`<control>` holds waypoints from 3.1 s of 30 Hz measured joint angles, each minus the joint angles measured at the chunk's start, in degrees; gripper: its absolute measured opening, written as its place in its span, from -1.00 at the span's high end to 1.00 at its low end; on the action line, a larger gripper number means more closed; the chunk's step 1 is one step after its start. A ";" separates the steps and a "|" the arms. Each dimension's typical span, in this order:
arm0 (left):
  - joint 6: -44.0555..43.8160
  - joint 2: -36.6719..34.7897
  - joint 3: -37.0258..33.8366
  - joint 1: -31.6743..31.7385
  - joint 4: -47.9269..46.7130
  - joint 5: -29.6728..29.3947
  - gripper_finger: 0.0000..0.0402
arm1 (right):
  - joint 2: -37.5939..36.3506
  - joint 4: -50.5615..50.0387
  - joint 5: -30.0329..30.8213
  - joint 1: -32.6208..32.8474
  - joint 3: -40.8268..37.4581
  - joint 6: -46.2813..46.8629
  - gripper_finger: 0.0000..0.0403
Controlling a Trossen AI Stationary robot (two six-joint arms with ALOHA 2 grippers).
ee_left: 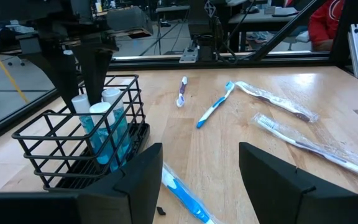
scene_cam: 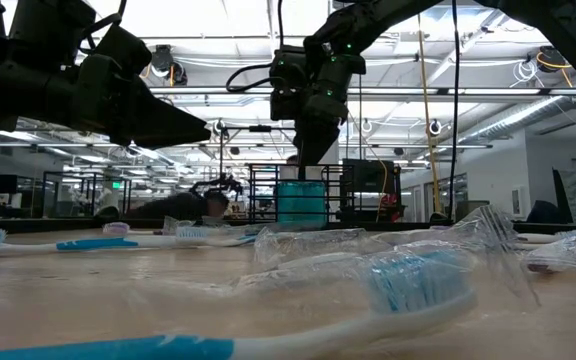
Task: Pick & Place toothbrushing station
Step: Put the blue mouthwash bottle into the black organizer, then put the purple toothbrush into the black organizer
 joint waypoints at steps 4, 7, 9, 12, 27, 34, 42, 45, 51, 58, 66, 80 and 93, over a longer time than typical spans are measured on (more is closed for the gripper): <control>0.00 0.00 0.00 0.00 0.00 0.02 -0.08 | 0.00 -0.02 0.02 0.00 -0.02 0.40 0.56; 0.00 0.00 0.00 0.00 0.00 0.02 -0.08 | 0.04 -0.03 0.02 0.07 -0.02 0.51 0.41; 0.00 0.00 0.00 0.00 0.00 0.02 -0.08 | 0.11 -0.31 0.07 0.11 -0.03 0.53 0.31; 0.00 0.00 0.00 0.00 0.00 0.04 -0.08 | 0.13 -0.24 0.04 0.11 -0.04 0.54 0.28; 0.02 0.00 0.00 0.00 0.00 0.07 -0.08 | 0.13 0.29 0.57 0.61 -0.09 0.26 0.30; 0.02 0.00 0.00 0.00 -0.02 0.09 -0.08 | 0.09 0.33 0.81 0.63 -0.09 0.21 0.24; 0.02 0.00 0.00 0.00 -0.11 0.09 -0.08 | -0.07 -0.08 1.73 0.85 0.10 -0.38 0.22; 0.02 -0.02 0.00 0.00 -0.11 0.09 -0.08 | -0.07 -0.85 1.72 0.93 0.95 -0.72 0.21; 0.02 0.00 0.00 0.00 -0.50 0.10 -0.08 | -0.17 -0.53 2.41 0.81 3.75 -0.86 0.20; 0.02 0.00 -0.02 0.00 -0.50 0.13 -0.08 | -0.20 -0.87 4.89 0.87 5.09 -1.29 0.05; 0.02 0.00 -0.02 0.00 -0.78 0.13 -0.08 | -1.25 -1.99 5.55 1.28 5.09 -0.65 -0.01; 0.00 -0.01 -0.02 0.00 -2.84 -0.07 -0.08 | -17.46 -13.76 14.15 11.03 2.94 12.70 0.08; -1.19 0.00 -0.04 0.00 -2.60 -0.03 -0.08 | -31.30 -8.39 16.71 21.26 -34.02 33.73 0.11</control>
